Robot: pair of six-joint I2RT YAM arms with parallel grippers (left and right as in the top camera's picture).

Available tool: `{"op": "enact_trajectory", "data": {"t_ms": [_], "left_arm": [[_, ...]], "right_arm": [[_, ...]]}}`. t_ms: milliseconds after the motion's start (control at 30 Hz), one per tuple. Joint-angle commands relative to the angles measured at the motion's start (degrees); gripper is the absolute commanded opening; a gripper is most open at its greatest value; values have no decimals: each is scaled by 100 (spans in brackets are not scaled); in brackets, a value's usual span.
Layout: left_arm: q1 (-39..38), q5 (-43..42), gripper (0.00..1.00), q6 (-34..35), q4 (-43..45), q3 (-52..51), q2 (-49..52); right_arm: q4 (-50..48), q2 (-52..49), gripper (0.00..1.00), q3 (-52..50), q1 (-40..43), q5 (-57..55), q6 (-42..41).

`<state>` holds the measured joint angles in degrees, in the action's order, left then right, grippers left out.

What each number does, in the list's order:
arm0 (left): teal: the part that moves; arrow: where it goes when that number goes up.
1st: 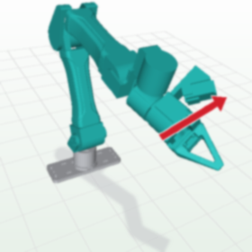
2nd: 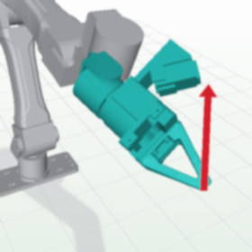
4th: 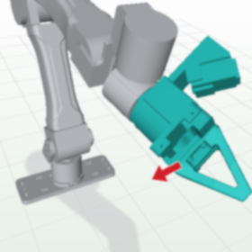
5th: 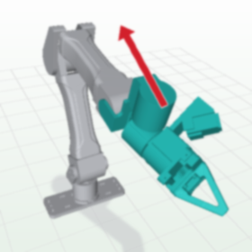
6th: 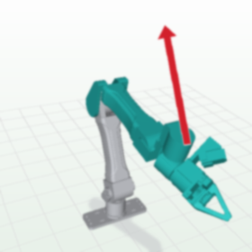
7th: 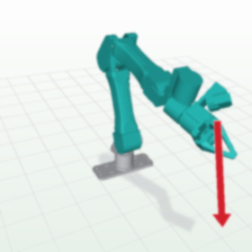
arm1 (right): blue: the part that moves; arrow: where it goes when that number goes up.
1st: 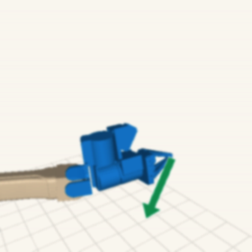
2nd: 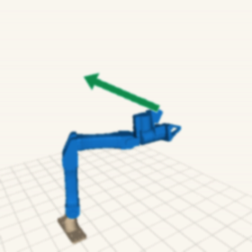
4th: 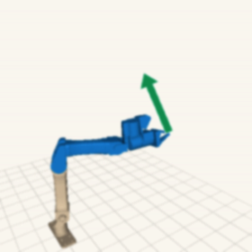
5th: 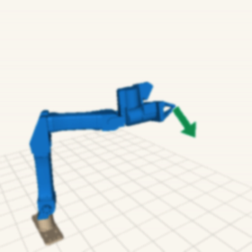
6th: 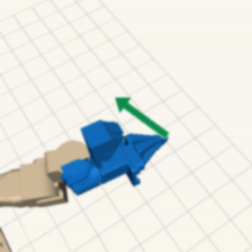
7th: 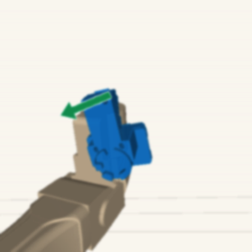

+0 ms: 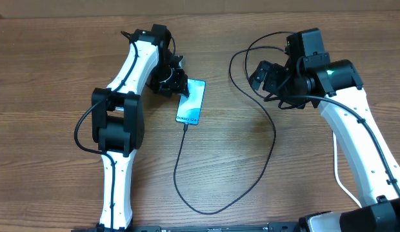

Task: Plug charger to phone and switch on socket
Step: 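Raise the left arm away and move the right gripper to the power strip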

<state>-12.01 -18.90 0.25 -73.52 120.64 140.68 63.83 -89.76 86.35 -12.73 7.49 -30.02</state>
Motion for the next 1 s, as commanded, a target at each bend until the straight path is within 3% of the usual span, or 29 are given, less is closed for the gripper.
{"op": "enact_trajectory", "data": {"t_ms": [0,233,367,500,633,833,967], "left_arm": [[37,195,64,2,-151,214,-24],[289,190,78,369,-815,1381,-466],[417,168,100,409,-1027,1902,-1093],[459,297,100,407,-1027,1967,-1982],[459,796,100,404,-1073,1967,-2568],[459,1049,100,404,-1189,1965,-2758],[459,1051,100,404,-1211,1926,-2754]], "right_arm": [[-33,4,100,17,33,4,-22],[-365,4,100,20,57,-57,2],[-398,4,100,28,302,-186,0],[-260,-13,100,313,949,337,433],[251,-297,100,1259,1786,695,922],[1226,-1611,100,2892,2457,-101,1257],[938,-2343,100,3200,2682,-684,1246]]}}
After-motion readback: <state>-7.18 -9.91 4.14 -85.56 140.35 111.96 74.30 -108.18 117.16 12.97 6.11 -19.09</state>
